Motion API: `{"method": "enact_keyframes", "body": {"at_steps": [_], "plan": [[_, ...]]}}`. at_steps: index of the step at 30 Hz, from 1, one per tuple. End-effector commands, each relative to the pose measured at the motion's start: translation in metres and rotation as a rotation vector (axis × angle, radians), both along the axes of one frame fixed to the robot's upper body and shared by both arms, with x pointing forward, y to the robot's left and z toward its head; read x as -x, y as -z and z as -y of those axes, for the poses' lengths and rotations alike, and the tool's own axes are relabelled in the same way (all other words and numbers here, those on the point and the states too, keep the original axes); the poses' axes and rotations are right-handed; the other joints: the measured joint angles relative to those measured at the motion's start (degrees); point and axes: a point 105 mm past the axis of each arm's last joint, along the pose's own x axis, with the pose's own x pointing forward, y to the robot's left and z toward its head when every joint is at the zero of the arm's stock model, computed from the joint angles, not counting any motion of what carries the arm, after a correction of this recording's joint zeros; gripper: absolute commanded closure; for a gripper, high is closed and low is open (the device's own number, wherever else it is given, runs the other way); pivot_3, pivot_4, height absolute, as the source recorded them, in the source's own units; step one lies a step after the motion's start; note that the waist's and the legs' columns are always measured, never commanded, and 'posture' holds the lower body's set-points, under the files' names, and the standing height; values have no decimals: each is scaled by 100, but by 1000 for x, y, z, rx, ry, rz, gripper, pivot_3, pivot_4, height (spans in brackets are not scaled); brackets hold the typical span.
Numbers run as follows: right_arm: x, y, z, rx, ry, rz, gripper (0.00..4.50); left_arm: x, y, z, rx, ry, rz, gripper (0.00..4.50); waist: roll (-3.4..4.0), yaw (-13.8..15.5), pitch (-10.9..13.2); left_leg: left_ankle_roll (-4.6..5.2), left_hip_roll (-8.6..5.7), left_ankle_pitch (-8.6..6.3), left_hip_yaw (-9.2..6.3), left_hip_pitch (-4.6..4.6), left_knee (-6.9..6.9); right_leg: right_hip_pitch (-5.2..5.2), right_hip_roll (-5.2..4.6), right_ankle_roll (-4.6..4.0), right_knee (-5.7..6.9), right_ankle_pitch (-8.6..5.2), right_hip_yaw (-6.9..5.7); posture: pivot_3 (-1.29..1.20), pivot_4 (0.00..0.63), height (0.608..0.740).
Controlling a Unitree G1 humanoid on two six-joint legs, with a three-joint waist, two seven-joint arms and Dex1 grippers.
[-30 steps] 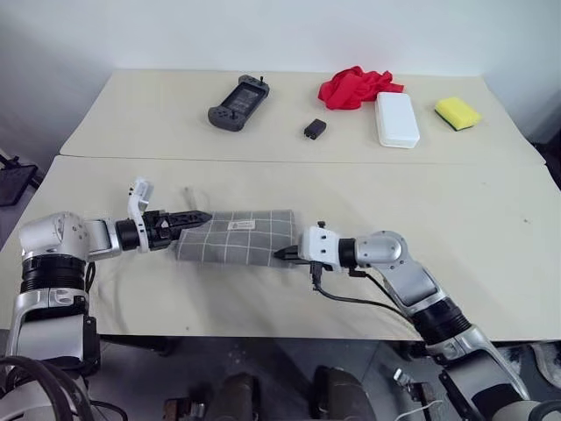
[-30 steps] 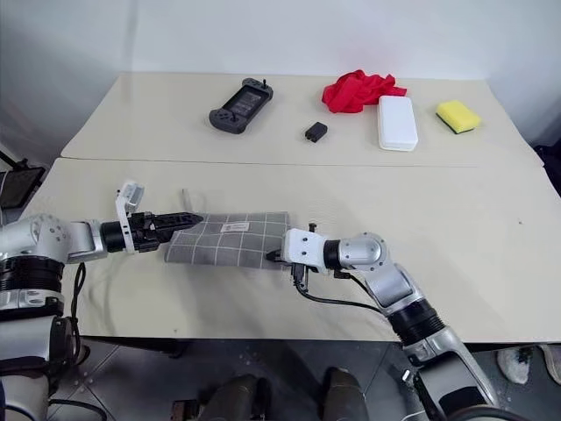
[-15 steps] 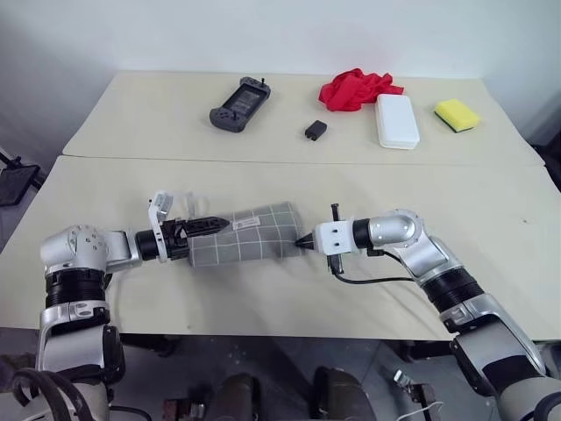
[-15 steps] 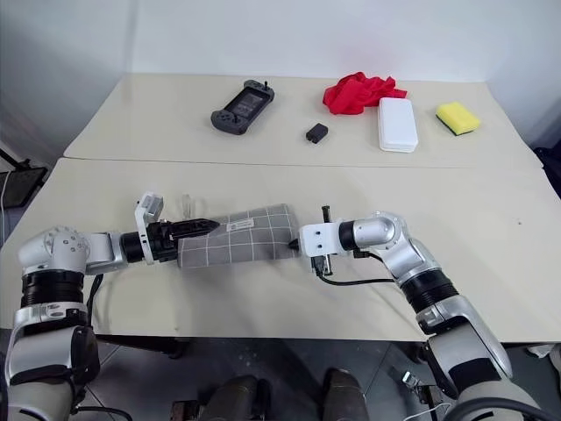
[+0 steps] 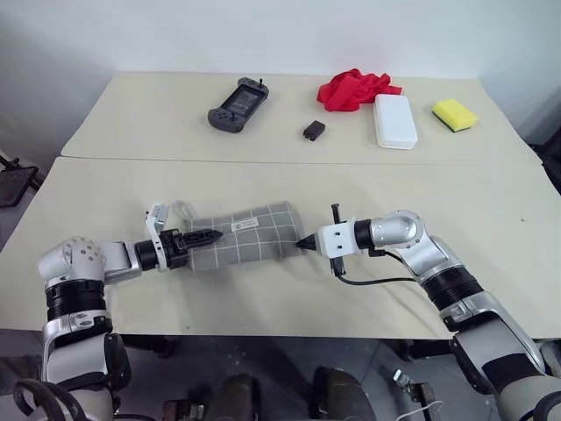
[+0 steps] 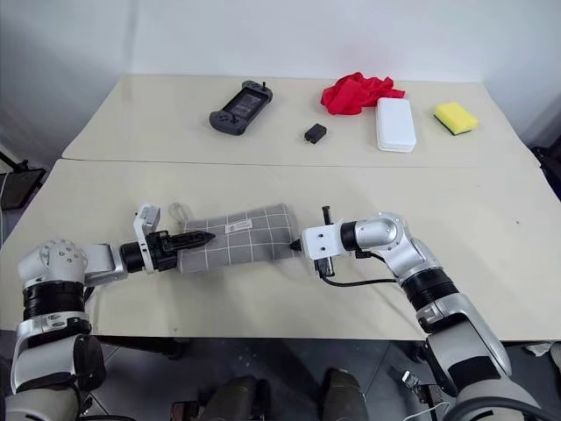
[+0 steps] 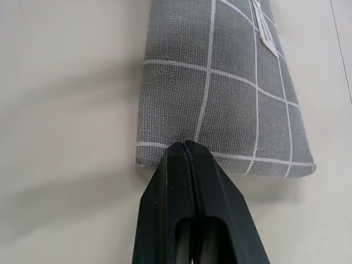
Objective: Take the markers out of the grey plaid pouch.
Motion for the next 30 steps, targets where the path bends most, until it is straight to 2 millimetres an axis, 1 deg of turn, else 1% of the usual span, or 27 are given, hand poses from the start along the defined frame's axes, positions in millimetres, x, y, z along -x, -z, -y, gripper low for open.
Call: {"method": "enact_keyframes", "body": {"at_steps": [1, 3, 4, 6, 7, 9, 10, 11, 12, 13, 14, 15, 16, 18, 19, 20, 21, 22, 23, 24, 26, 28, 30], "plan": [[2, 14, 12, 52, 21, -37, 4500, 6, 12, -3, -9, -6, -61, 3890, 6, 2, -4, 0, 0, 0, 0, 1, 0, 1, 0, 0, 0, 0, 1, 0, 150, 740], [3, 14, 12, 32, 28, -51, 4500, 8, 8, -2, 6, 4, -41, 4421, 12, 0, -7, 0, 1, 0, 0, 7, 1, 6, 0, 0, 0, 0, 1, 0, 150, 740], [3, 14, 12, 19, 31, -57, 4500, 9, 6, -1, 16, 14, -28, 4464, 12, -4, -7, 0, 1, 0, 0, 13, 0, 11, 0, 0, 0, 0, 0, 0, 150, 740], [-1, -2, 8, -184, 124, -167, 4133, 8, -10, 4, 39, 40, 82, 4500, 10, -13, -6, -1, 6, -1, 0, 14, 1, 13, 0, 0, -1, 0, 0, 0, 150, 740], [6, -11, 9, -237, 92, -181, 3932, 9, -19, 6, 18, 65, 152, 4500, 8, -12, -4, -2, 11, -1, -1, 13, -1, 14, 0, 0, -3, 0, -1, 0, 150, 740], [18, -18, 20, -248, 69, -257, 3351, 12, -35, 12, -26, 125, 292, 4500, 7, 3, -3, -3, 12, -1, -4, -10, 3, -4, 0, 0, -2, 0, -3, 0, 150, 740], [21, -26, 25, -295, 74, -289, 3057, 14, -43, 15, -63, 158, 382, 4500, 5, 16, 1, -3, 10, -1, -3, -23, 6, -15, 0, 0, -1, 0, -1, 0, 150, 740], [28, -32, 39, -320, 95, -357, 2758, 9, -55, 17, -102, 147, 521, 4500, -1, 32, 6, -2, 9, -2, -4, -35, 8, -26, -1, 0, -1, 0, -2, 0, 150, 740], [31, -39, 52, -343, 119, -380, 2499, 5, -66, 21, -145, 141, 665, 4500, -1, 49, 9, -2, 10, -2, -8, -44, 11, -29, -1, 0, -3, 0, -7, 0, 150, 740], [34, -42, 66, -354, 148, -417, 2077, 2, -78, 26, -172, 137, 804, 4500, -1, 63, 9, -1, 8, -2, -13, -48, 17, -29, -3, -1, -5, 1, -9, 0, 150, 740], [37, -44, 80, -357, 184, -461, 1819, -1, -88, 32, -204, 121, 932, 4500, 2, 87, 11, 1, 7, -3, -13, -52, 21, -28, -4, 0, -9, 1, -9, 0, 150, 740], [37, -48, 92, -373, 220, -465, 1569, -3, -91, 39, -252, 124, 1032, 4500, 3, 119, 12, 4, 5, -5, -11, -52, 24, -24, -5, 4, -17, 4, -9, 0, 150, 740], [36, -54, 103, -404, 257, -485, 1151, -3, -94, 48, -297, 144, 1134, 4500, 3, 131, 12, 7, 4, -7, -9, -51, 27, -22, -8, 6, -22, 6, -8, 0, 150, 740], [32, -71, 125, -496, 360, -590, 485, -6, -91, 72, -372, 173, 1320, 4500, 4, 158, 11, 10, 0, -9, 3, -50, 28, -19, -6, 9, -31, 13, -8, 0, 150, 740], [32, -77, 131, -530, 386, -639, 133, -6, -89, 80, -392, 186, 1377, 4500, 4, 160, 11, 12, -3, -9, 12, -49, 27, -20, -6, 10, -33, 14, -5, 0, 150, 740], [32, -88, 136, -573, 397, -679, 30, -8, -84, 89, -450, 197, 1457, 4500, 4, 161, 11, 13, -5, -10, 19, -50, 28, -21, -4, 9, -34, 16, -6, 0, 150, 740], [32, -100, 139, -603, 409, -736, 30, -12, -75, 100, -580, 225, 1577, 4500, 4, 157, 11, 14, -6, -11, 36, -50, 27, -23, -4, 7, -36, 17, -6, 0, 150, 740], [31, -114, 139, -643, 390, -757, 30, -14, -66, 111, -638, 250, 1646, 4500, 4, 148, 11, 16, -7, -12, 56, -50, 28, -27, -2, 5, -36, 18, -6, 0, 150, 740], [27, -129, 138, -705, 390, -776, 30, -16, -58, 119, -703, 271, 1711, 4500, 4, 137, 11, 17, -5, -12, 65, -51, 24, -34, -2, 0, -38, 22, -6, 0, 150, 740], [22, -138, 135, -738, 402, -808, 30, -18, -51, 123, -771, 295, 1765, 4500, 5, 125, 12, 17, -2, -13, 68, -51, 25, -35, 1, -3, -38, 23, -7, 0, 150, 740], [21, -147, 124, -724, 385, -846, 30, -19, -38, 131, -776, 328, 1778, 4500, 5, 132, 11, 17, 1, -13, 68, -51, 25, -41, -1, -5, -37, 27, -7, 0, 150, 740], [18, -150, 110, -693, 389, -882, 30, -16, -28, 139, -815, 396, 1844, 4500, 5, 146, 11, 22, 5, -16, 66, -53, 27, -41, -2, -5, -38, 27, -9, 0, 150, 740], [16, -149, 76, -655, 367, -979, 30, -12, -22, 147, -856, 445, 1910, 4500, 5, 136, 11, 31, 15, -22, 64, -53, 30, -41, -9, -2, -37, 28, -8, 0, 150, 740]]}}
